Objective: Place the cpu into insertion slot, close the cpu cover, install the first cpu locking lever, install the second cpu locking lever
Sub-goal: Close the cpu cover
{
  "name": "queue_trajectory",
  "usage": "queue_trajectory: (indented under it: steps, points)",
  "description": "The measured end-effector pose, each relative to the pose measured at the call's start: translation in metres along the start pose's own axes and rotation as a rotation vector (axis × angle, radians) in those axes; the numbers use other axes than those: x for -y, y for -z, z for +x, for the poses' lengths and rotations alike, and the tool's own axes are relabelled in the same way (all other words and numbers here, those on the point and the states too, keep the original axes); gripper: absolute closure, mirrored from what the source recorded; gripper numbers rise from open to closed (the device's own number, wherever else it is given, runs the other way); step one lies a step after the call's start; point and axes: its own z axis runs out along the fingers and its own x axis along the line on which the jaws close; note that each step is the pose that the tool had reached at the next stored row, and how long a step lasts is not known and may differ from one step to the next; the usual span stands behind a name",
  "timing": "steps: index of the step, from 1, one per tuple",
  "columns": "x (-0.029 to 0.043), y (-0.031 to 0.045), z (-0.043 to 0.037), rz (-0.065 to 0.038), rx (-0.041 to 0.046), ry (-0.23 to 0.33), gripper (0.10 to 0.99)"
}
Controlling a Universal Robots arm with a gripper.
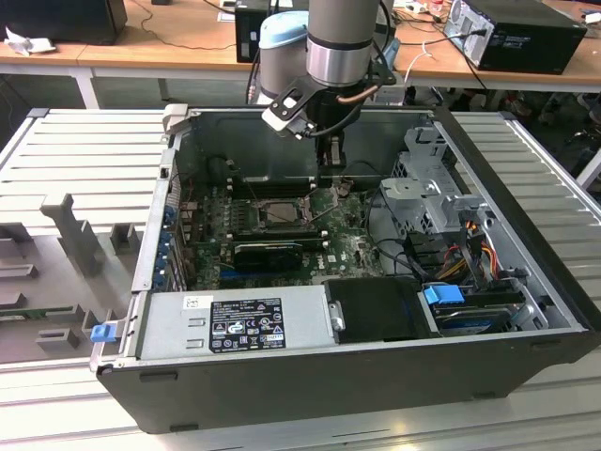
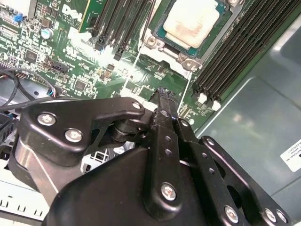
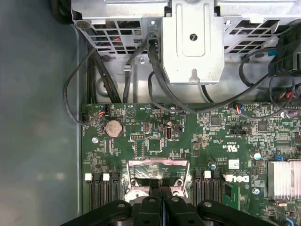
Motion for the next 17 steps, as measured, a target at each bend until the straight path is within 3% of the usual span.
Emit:
queue_trajectory:
  steps: [2, 9, 14, 17]
  points:
    - [-0.0040, -0.0002, 0.0005, 0.000, 0.0000, 0.000, 0.980]
    - [-0.0293, -0.0050, 0.0022, 0.005, 0.0000, 0.003, 0.980]
    - [-0.0390, -0.0090, 0.0024, 0.005, -0.0001, 0.005, 0.980]
    - [-0.0406, -0.0169, 0.0024, 0.005, -0.0001, 0.006, 0.980]
